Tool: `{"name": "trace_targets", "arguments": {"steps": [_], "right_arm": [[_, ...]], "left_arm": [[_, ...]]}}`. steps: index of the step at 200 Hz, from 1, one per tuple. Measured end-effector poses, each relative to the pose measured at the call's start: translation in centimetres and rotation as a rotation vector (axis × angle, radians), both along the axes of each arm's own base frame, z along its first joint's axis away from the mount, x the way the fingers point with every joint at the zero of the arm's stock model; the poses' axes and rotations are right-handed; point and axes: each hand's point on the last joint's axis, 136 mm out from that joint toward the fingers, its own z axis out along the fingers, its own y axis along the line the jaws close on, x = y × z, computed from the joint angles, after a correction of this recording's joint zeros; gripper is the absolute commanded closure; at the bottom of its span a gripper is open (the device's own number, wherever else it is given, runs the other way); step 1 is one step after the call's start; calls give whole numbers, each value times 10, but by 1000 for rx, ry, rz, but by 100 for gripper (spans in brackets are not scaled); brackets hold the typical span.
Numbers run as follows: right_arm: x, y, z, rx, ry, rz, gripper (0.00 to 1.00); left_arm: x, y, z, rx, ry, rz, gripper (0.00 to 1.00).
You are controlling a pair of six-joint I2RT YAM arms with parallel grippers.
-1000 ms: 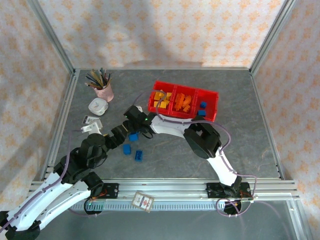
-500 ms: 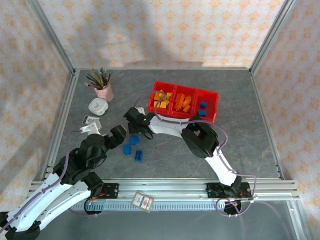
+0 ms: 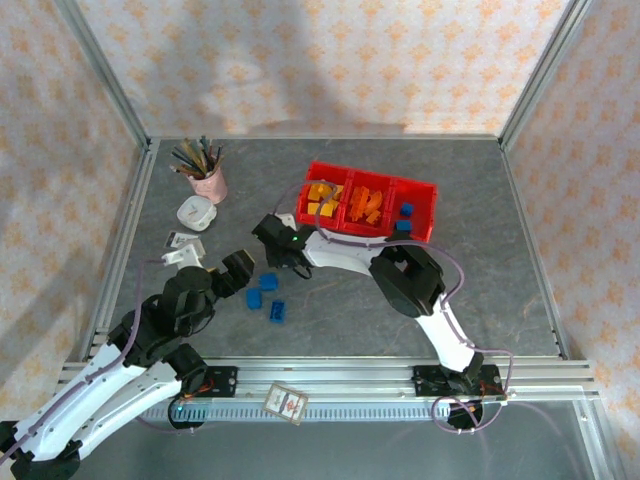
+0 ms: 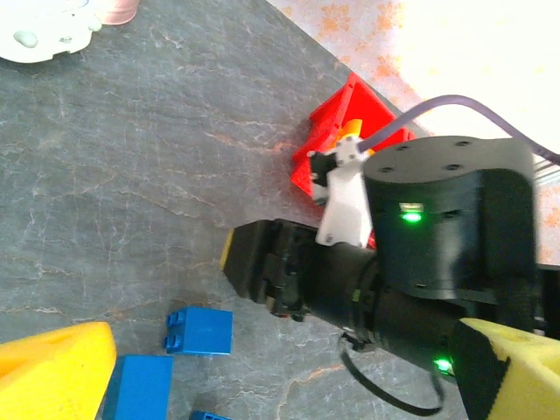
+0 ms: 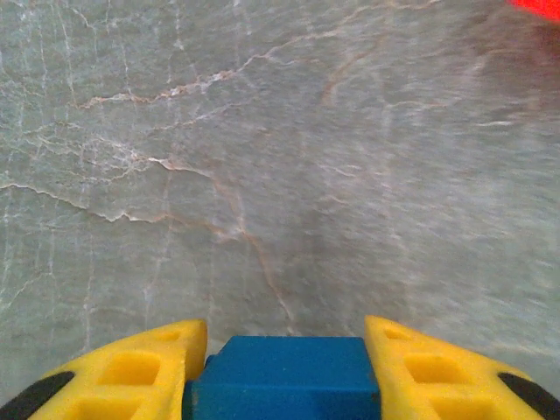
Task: Sort the legos into containers by color
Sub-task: Pick up the lego from the center of the table, then place the lego in the container.
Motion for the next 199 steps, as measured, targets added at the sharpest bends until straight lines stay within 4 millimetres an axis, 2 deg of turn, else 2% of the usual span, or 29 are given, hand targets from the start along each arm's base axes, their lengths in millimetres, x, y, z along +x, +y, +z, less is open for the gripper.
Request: {"name": "trace_targets", "arguments": {"steps": [19, 41, 63, 85, 112, 149, 167, 183, 199], "right_arm": [[1, -17, 23, 27, -19, -19, 64], [10, -44, 60, 81, -62, -68, 64], [26, -89, 95, 124, -124, -158, 63], [41, -141, 116, 140, -171, -265, 63], [59, -208, 121, 118, -201, -413, 63], [79, -289, 108, 66, -199, -598, 63], [88, -315, 107, 46, -214, -661, 63], [97, -329, 103, 36, -222, -695, 63], [106, -339, 91, 16, -211, -720, 60]], "left_arm": [[1, -5, -3, 3, 16, -18, 1], [5, -13, -6, 7, 27, -44, 1], [11, -24, -9, 19, 39, -81, 1], [18, -37, -14, 30, 50, -120, 1], [29, -55, -17, 29, 57, -168, 1], [45, -80, -14, 13, 48, -229, 1], [54, -92, -10, 1, 36, -253, 1], [60, -100, -7, 0, 26, -269, 1], [64, -106, -6, -5, 21, -284, 1]]}}
